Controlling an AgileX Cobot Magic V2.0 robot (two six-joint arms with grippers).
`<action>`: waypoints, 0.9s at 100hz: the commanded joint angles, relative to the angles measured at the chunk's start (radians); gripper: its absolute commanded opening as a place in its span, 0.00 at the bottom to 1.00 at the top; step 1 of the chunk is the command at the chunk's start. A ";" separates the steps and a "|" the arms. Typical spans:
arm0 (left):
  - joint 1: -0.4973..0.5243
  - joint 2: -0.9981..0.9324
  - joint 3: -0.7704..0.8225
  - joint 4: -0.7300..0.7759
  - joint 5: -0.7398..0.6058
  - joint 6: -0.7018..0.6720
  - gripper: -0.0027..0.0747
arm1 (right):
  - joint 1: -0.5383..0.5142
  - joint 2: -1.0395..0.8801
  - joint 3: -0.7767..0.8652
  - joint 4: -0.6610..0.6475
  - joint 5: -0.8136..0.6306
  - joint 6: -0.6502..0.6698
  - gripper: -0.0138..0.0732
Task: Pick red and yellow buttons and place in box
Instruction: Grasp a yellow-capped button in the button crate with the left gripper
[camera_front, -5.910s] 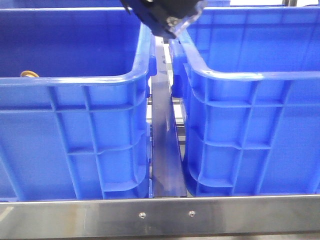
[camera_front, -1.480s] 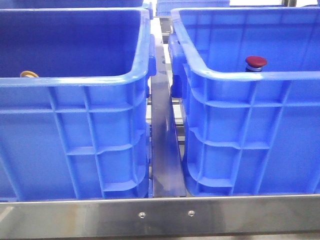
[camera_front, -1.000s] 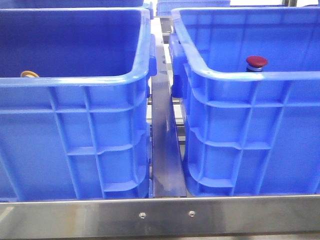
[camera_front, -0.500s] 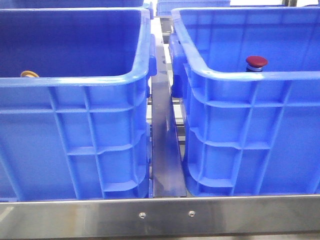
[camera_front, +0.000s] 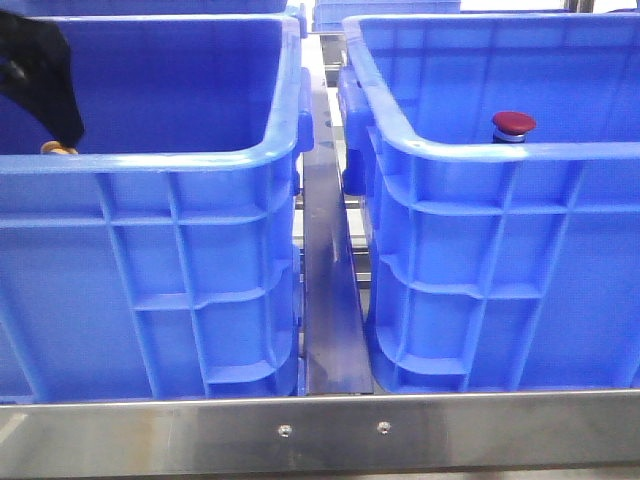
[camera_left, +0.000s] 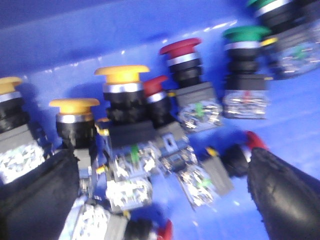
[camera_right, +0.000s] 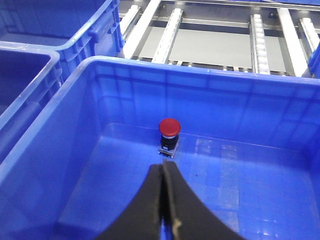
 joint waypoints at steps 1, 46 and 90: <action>-0.001 0.000 -0.037 0.004 -0.058 -0.013 0.86 | -0.005 0.001 -0.025 0.018 -0.055 0.000 0.04; 0.025 0.107 -0.037 0.028 -0.084 -0.057 0.82 | -0.005 0.002 -0.025 0.018 -0.055 0.000 0.04; 0.032 0.105 -0.037 0.035 -0.076 -0.055 0.05 | -0.005 0.002 -0.025 0.018 -0.055 0.000 0.04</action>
